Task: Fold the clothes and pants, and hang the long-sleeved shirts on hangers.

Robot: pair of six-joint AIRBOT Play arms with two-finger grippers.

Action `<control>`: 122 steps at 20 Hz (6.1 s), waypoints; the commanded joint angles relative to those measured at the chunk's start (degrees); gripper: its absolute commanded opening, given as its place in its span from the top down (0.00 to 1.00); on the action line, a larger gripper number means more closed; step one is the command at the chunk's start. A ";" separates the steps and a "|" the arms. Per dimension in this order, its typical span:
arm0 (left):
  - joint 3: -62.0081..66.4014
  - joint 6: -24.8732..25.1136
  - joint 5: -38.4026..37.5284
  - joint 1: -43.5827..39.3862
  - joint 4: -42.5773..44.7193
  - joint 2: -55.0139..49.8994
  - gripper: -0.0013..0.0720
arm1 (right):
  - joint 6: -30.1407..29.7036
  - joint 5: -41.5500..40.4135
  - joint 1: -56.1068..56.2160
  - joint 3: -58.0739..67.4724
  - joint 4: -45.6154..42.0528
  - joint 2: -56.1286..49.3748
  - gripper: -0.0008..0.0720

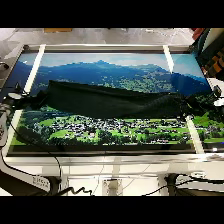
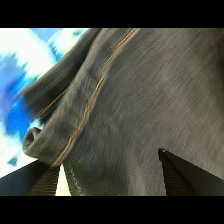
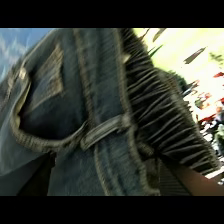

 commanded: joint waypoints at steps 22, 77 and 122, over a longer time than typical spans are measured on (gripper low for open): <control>11.23 21.35 -18.10 -5.84 -1.77 35.19 0.95 | 21.00 -21.99 59.19 20.65 7.54 -14.75 0.94; -18.58 38.99 -14.80 -14.45 -13.11 10.75 0.56 | 1.25 31.15 34.42 46.60 -13.29 -15.19 0.94; 11.82 23.04 28.87 -64.28 -15.96 7.96 0.01 | -7.02 24.15 11.69 25.86 -11.32 -5.05 0.94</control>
